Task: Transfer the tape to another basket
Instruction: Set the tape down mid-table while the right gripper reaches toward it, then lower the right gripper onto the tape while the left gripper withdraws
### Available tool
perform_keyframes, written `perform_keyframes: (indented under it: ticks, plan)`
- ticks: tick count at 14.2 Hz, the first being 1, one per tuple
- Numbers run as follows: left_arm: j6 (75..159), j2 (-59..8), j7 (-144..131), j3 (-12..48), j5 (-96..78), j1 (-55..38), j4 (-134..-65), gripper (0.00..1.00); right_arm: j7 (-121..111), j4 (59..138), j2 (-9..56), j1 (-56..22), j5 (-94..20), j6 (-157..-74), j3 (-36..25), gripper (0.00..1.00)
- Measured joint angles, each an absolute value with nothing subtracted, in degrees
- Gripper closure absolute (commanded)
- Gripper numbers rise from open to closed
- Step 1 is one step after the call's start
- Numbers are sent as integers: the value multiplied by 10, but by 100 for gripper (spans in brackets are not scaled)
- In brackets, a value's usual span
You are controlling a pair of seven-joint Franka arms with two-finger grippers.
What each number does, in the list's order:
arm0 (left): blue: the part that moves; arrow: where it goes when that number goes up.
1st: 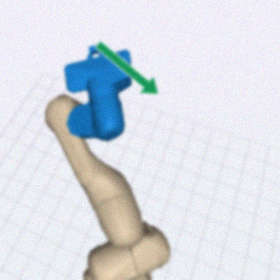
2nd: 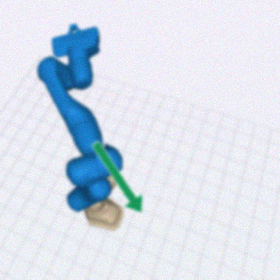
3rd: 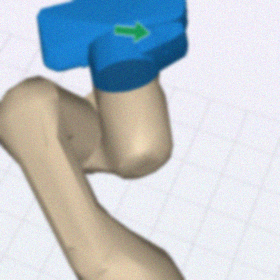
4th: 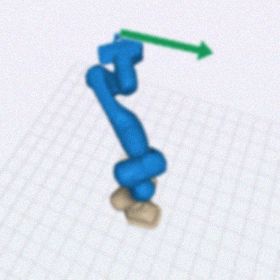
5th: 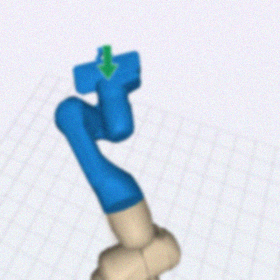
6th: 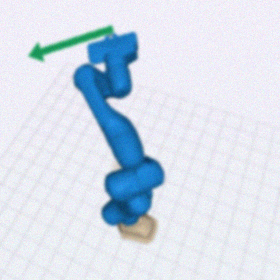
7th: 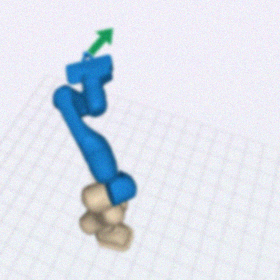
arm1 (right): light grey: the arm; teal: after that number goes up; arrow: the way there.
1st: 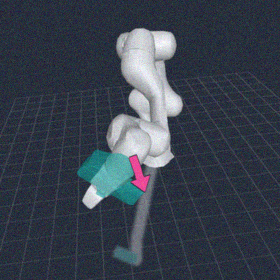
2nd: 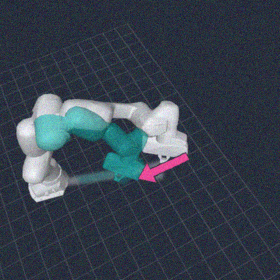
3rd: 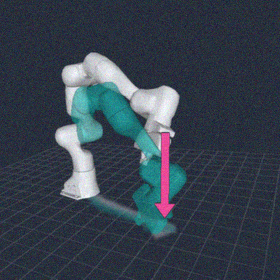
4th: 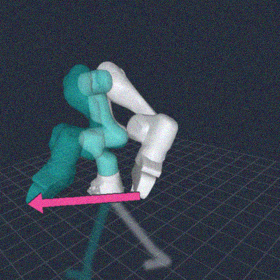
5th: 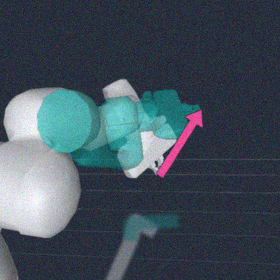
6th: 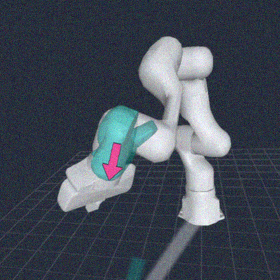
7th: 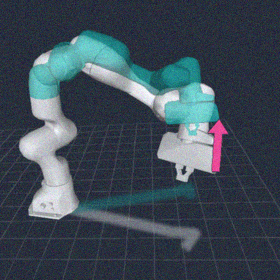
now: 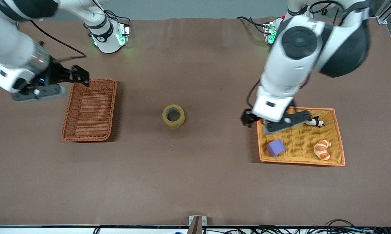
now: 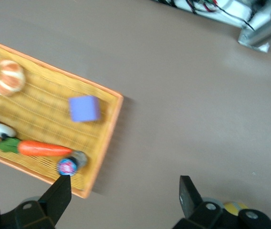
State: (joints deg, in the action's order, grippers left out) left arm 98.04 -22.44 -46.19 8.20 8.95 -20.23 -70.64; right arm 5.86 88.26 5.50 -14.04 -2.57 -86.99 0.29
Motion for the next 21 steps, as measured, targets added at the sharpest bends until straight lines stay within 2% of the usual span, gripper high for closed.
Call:
perform_keyframes:
  ticks: [2, 6, 10, 15, 21]
  plan:
    - [972, -203, -412, 82, 90, -163, -707, 0, 103, 927, 69, -174, -26, -928, 3, 0]
    - [938, -165, -320, 83, 89, -109, -709, 0, 235, 1045, 94, -260, -26, -1110, 11, 0]
    - [912, -152, -287, 85, 89, -83, -712, 0, 322, 1087, 193, -304, -23, -1264, 35, 0]
    - [888, -111, -217, 76, 66, -59, -744, 0, 323, 1092, 270, -304, -9, -1376, 31, 0]
    - [886, -21, -126, 50, 26, -31, -843, 0, 324, 1121, 294, -302, 42, -1427, 30, 0]
